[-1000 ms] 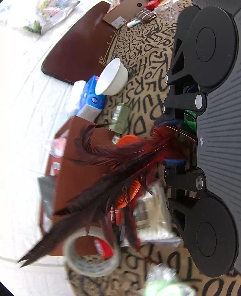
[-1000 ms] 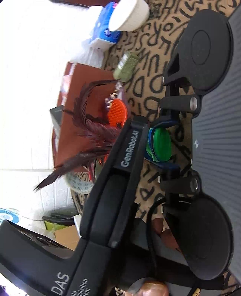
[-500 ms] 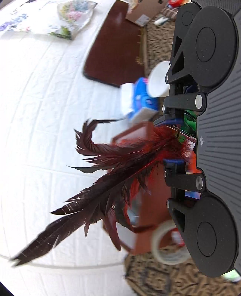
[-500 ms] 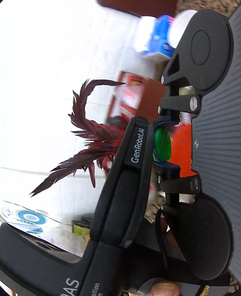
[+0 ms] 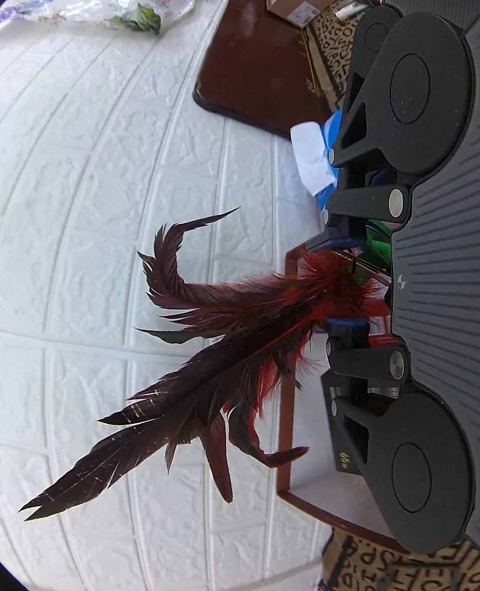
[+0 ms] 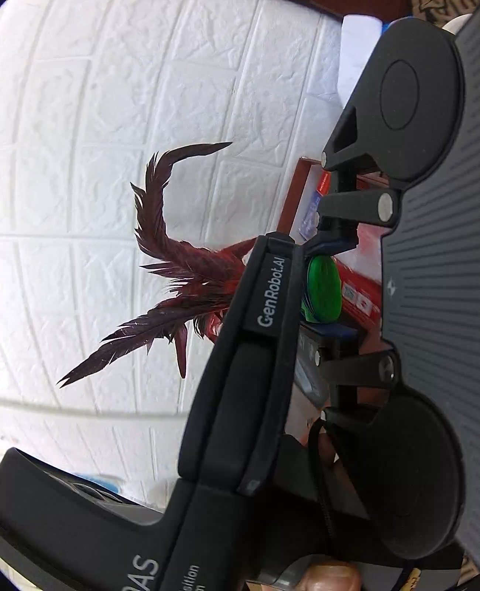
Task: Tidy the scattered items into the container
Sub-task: 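Lift the feather toy with both grippers into the brown box and release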
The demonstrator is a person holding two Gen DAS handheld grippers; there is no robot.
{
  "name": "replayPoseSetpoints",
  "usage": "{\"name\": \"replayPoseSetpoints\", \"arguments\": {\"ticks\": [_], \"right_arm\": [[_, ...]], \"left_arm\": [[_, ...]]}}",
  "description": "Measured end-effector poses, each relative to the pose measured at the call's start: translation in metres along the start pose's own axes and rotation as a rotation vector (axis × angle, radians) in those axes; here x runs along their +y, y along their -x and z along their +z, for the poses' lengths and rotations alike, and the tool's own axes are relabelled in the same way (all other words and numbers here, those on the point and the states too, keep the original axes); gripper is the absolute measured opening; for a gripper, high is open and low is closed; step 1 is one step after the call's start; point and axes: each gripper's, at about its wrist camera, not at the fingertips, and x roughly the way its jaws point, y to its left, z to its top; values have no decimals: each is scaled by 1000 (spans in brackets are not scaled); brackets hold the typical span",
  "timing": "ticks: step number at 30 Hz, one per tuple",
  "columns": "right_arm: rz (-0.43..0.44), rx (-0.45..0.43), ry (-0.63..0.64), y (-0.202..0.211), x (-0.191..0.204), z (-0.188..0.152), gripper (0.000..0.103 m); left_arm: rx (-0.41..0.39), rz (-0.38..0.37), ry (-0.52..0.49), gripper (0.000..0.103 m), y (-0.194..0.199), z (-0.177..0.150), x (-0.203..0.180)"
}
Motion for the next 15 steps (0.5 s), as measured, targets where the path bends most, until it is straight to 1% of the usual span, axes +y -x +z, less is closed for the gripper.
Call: {"name": "replayPoseSetpoints", "arguments": {"ticks": [3,4,6,7,8,9,10,11,12,13,15], "right_arm": [[5,23,-14,-18,-9,-3,42],[6,33,-19,-22,-11,-4,42],[7,54,-30,-28,-12,-8,43],[6,58,-38,-28,-14,-10,44],[1,57,-48,-27,-17,-12,52],[-2,53,-56,-24,-23,-14,62],[-5,50,-61,-21,-26,-15,66],[-7,47,-66,-16,-26,-16,73],[-7,45,-68,-12,-27,-16,76],[-6,41,-67,-7,-27,-16,76],[-13,32,-59,5,-25,-17,76]], "left_arm": [[29,-1,6,34,-18,1,8],[40,0,5,36,-23,0,9],[62,9,-5,42,-33,-2,11],[70,19,-10,49,-36,-2,11],[85,31,-15,58,-39,-3,12],[102,38,-15,62,-41,-4,14],[112,37,-12,62,-41,-5,18],[116,36,-5,62,-41,-6,21],[118,34,4,62,-40,-7,23],[115,34,4,62,-38,-7,24],[98,55,-27,63,-32,-9,21]]}}
